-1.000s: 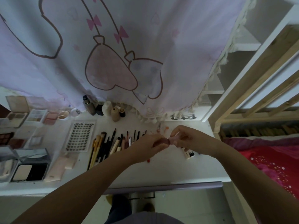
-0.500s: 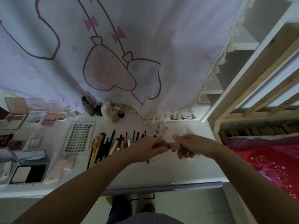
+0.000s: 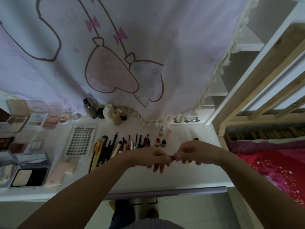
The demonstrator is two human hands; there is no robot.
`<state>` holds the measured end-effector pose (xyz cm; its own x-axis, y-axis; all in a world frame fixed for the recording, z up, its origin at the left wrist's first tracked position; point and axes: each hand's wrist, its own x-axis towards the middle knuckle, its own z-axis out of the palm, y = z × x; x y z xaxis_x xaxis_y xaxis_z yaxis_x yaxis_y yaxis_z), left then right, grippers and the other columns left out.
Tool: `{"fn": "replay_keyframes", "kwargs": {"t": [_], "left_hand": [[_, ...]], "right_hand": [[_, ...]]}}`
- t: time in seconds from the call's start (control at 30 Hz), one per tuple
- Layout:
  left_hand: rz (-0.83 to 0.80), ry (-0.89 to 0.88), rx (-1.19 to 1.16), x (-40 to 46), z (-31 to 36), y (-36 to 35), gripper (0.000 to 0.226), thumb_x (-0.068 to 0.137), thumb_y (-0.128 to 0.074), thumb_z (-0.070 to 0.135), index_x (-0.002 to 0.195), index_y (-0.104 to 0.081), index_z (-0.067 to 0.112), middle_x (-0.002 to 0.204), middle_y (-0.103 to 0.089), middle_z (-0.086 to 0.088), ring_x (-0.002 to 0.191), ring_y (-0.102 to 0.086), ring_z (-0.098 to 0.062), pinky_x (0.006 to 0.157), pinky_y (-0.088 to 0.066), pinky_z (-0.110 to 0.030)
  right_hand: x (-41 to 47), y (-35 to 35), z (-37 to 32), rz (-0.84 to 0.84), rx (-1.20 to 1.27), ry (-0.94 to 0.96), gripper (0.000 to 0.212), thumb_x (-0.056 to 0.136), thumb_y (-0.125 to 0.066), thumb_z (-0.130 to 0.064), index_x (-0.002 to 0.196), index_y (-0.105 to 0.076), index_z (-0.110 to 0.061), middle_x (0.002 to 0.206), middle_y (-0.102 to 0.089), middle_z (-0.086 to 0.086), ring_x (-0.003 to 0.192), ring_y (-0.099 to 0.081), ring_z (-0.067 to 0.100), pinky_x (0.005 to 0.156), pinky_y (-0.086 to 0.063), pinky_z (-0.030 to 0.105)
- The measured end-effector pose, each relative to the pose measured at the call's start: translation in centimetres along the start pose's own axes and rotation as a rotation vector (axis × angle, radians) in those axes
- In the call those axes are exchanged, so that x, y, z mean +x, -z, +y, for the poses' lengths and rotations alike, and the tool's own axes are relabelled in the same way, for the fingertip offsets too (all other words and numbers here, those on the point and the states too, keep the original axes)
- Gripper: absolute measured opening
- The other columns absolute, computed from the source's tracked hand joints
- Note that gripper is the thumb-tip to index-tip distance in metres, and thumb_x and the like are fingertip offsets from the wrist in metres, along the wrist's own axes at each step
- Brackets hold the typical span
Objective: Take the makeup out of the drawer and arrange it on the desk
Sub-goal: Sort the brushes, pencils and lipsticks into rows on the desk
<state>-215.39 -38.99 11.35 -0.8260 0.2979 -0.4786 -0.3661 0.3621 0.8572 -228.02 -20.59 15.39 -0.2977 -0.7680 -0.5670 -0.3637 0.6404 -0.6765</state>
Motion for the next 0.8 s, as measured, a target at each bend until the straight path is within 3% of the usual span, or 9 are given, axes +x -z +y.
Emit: {"fn": "replay_keyframes", "kwargs": {"t": [0.13,0.23,0.37,0.5,0.6,0.7,0.8], "left_hand": [[-0.149,0.059,-0.256,-0.6,-1.1,-0.4,0.031,0.1,-0.038,0.039,0.101,-0.062,0.02,0.079,-0.064,0.009,0.067,-0.054,-0.005,0.061,-0.041,-0.016],[-0.215,0.121,-0.239,-0.2,-1.4,-0.4,0.03,0.099,-0.039,0.039,0.102,-0.062,0.02,0.083,-0.065,0.007,0.069,-0.056,-0.005,0.064,-0.043,-0.017],[-0.308,0.219,-0.168,-1.1,-2.8,0.7,0.024,0.1,-0.04,0.034,0.103,-0.06,0.021,0.089,-0.065,0.006,0.075,-0.058,-0.005,0.069,-0.047,-0.018],[-0.042,0.189,-0.33,-1.3,-4.2,-0.3,0.018,0.095,-0.051,0.029,0.111,-0.054,0.02,0.102,-0.071,0.005,0.095,-0.065,-0.011,0.082,-0.048,-0.025],[0.295,0.12,-0.407,0.3,-4.5,-2.8,0.014,0.089,-0.062,0.026,0.103,-0.059,0.026,0.101,-0.07,0.008,0.094,-0.065,-0.003,0.079,-0.047,-0.013],[0.677,0.091,-0.216,1.9,-5.2,-4.9,0.012,0.085,-0.066,0.024,0.09,-0.06,0.033,0.098,-0.058,0.008,0.086,-0.057,-0.003,0.07,-0.043,-0.005],[0.847,0.052,-0.009,3.1,-6.1,-6.0,0.015,0.085,-0.066,0.025,0.099,-0.059,0.026,0.091,-0.052,0.011,0.084,-0.053,-0.009,0.075,-0.042,-0.013]], "right_hand": [[-0.3,-0.8,1.3,-0.012,0.072,0.013,0.01,0.089,-0.061,-0.034,0.095,-0.059,-0.026,0.082,-0.063,-0.007,0.067,-0.055,0.002,0.055,-0.044,0.017],[-0.4,-1.3,2.3,-0.056,0.056,0.007,0.008,0.088,-0.062,-0.027,0.092,-0.056,-0.029,0.087,-0.064,-0.01,0.067,-0.056,-0.003,0.056,-0.043,0.014],[-1.2,-0.9,4.7,0.017,0.076,-0.039,0.012,0.088,-0.062,-0.021,0.092,-0.052,-0.027,0.098,-0.065,-0.009,0.075,-0.061,0.001,0.057,-0.047,0.016],[-0.8,-2.3,6.1,0.124,0.39,-0.065,0.021,0.092,-0.056,-0.014,0.108,-0.052,-0.028,0.105,-0.067,-0.008,0.091,-0.065,0.009,0.063,-0.052,0.019],[1.0,-4.7,6.0,0.262,0.513,-0.06,0.011,0.095,-0.052,-0.023,0.105,-0.054,-0.024,0.106,-0.066,-0.007,0.095,-0.064,0.009,0.067,-0.054,0.023],[2.7,-7.1,5.8,0.378,0.673,-0.078,0.013,0.095,-0.052,-0.028,0.105,-0.049,-0.021,0.11,-0.066,-0.004,0.099,-0.063,0.008,0.07,-0.054,0.023],[4.3,-8.8,5.7,0.505,0.553,-0.033,0.012,0.093,-0.056,-0.027,0.103,-0.052,-0.025,0.109,-0.061,-0.007,0.097,-0.059,0.004,0.071,-0.05,0.017]]}}
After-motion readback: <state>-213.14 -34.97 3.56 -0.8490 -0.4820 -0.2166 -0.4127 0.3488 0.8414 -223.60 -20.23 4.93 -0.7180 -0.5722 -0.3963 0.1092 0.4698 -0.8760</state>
